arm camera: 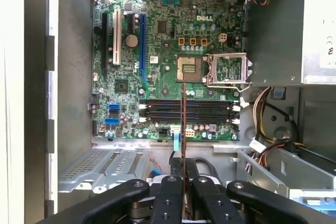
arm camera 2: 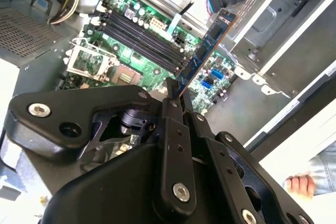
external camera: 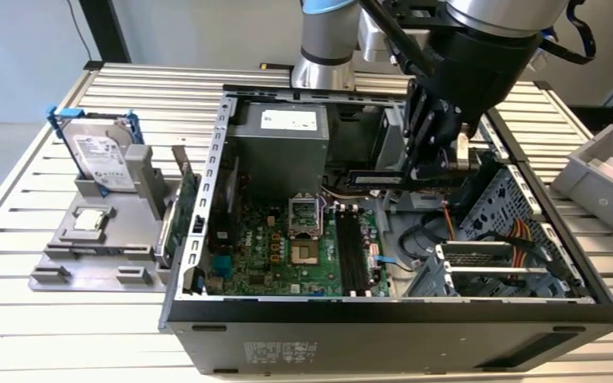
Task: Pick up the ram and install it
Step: 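Pick up the ram and move it above insertion slot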
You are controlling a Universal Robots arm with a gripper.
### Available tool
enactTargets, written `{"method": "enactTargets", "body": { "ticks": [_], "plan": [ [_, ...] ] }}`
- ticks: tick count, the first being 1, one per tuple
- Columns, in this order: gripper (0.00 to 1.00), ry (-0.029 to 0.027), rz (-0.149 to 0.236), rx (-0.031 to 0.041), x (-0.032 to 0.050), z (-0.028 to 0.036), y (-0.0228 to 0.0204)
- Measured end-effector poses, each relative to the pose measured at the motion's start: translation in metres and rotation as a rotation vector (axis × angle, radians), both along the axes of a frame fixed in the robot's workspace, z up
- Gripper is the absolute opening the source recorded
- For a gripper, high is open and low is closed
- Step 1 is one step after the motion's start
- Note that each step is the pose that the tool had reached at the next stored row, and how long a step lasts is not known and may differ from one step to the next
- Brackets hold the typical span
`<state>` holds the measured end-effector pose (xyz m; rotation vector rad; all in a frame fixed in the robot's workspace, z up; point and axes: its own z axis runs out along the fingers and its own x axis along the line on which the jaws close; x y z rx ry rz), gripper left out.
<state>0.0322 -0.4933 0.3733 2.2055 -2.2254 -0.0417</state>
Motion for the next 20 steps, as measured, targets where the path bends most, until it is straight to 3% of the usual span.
{"method": "enactTargets", "body": {
  "ticks": [6, 10, 15, 20],
  "plan": [
    [0.0, 0.0, 0.0, -0.0004, 0.0, -0.0003, 0.0122],
    [0.0, 0.0001, 0.0, -0.0005, 0.0, -0.0004, 0.0176],
    [0.0, 0.0, 0.0, -0.0006, 0.0001, -0.0003, 0.0218],
    [0.0, -0.0001, 0.0, -0.0005, 0.0, -0.0004, 0.0221]
  ]
}}
